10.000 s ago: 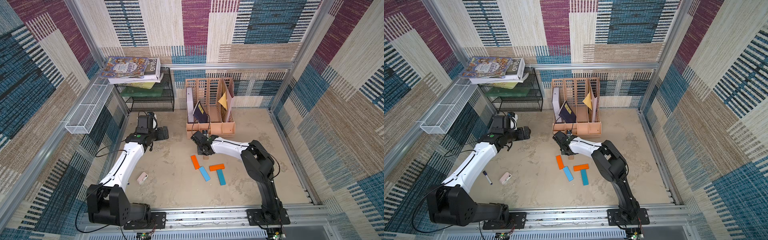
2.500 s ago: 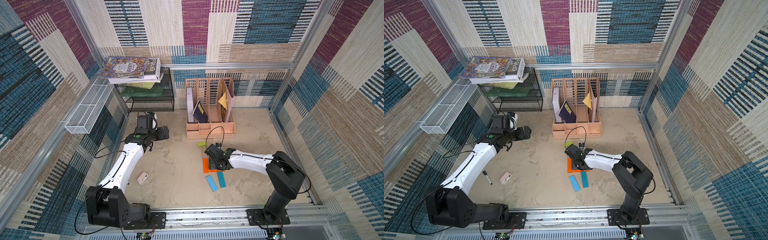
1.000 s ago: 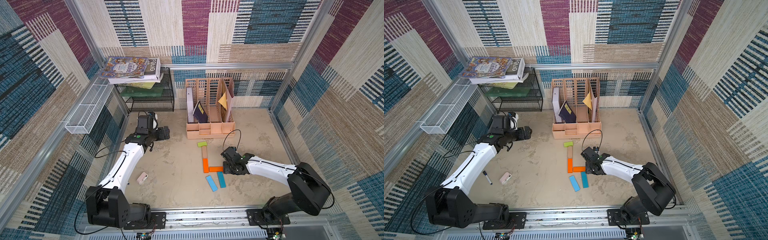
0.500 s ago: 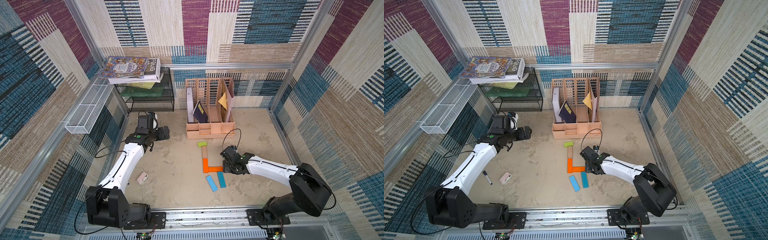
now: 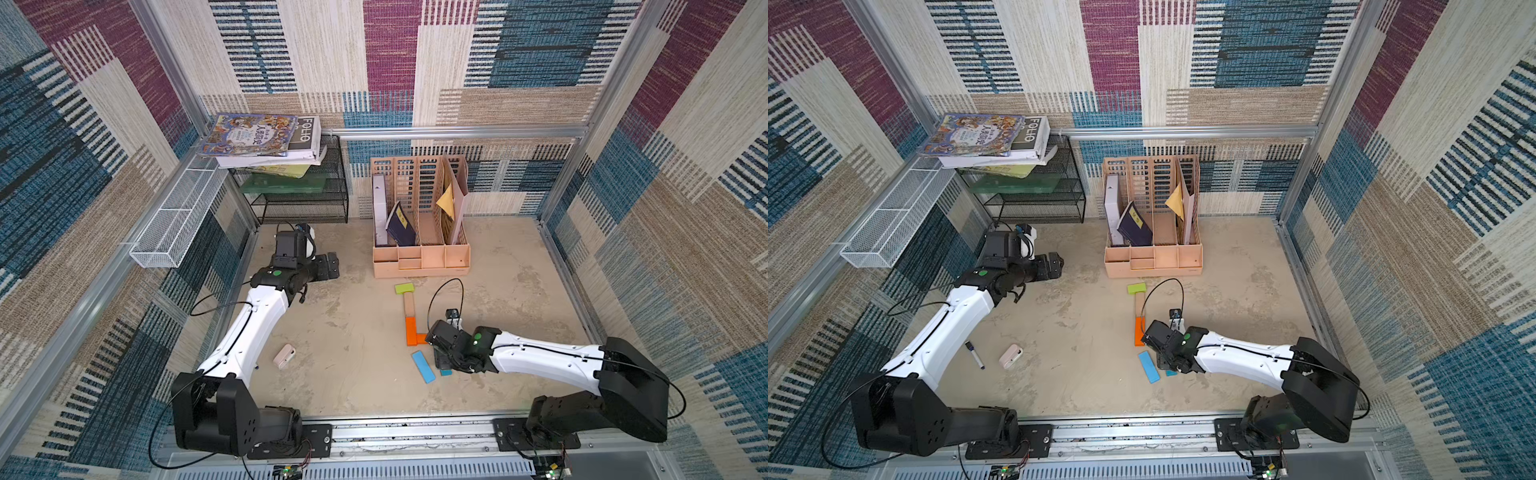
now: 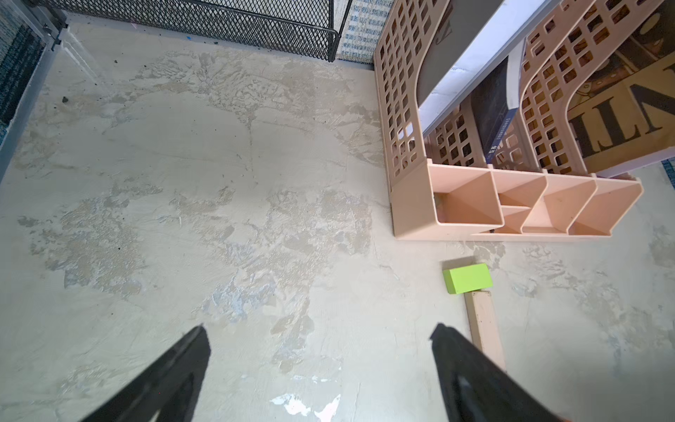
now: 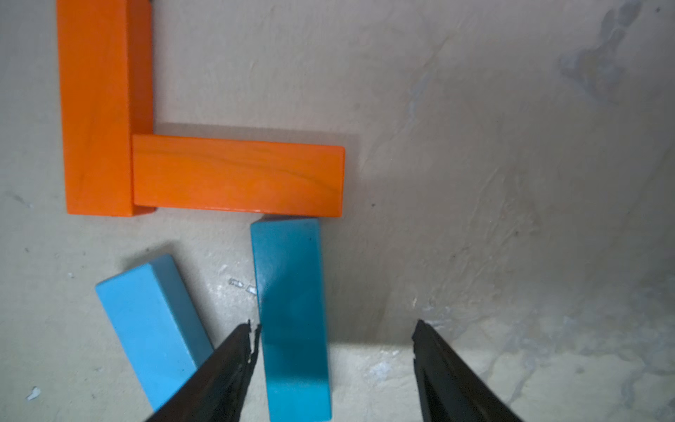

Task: Assemble a giraffe with building blocks
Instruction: Adjust the building block at the center of the board.

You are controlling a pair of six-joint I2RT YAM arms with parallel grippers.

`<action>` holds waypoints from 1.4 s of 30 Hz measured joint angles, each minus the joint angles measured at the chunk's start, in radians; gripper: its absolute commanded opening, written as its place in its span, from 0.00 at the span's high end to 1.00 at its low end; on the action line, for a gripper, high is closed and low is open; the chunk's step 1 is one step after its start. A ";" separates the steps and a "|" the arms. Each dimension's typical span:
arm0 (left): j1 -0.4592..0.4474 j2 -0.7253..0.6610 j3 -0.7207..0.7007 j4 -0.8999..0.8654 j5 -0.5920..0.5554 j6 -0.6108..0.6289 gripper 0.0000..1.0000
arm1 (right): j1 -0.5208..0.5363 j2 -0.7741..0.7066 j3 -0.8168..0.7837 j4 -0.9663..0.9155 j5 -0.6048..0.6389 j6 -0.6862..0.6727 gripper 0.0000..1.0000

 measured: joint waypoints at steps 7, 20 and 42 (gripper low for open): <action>0.000 0.000 0.000 0.000 0.000 0.000 0.01 | 0.042 0.055 0.011 0.014 0.000 0.029 0.27; -0.001 0.000 0.000 0.000 0.000 0.000 0.01 | 0.045 0.067 0.012 0.025 0.000 0.055 0.32; -0.003 -0.004 0.000 -0.003 -0.001 0.003 0.01 | 0.103 0.072 -0.019 0.044 0.000 0.102 0.50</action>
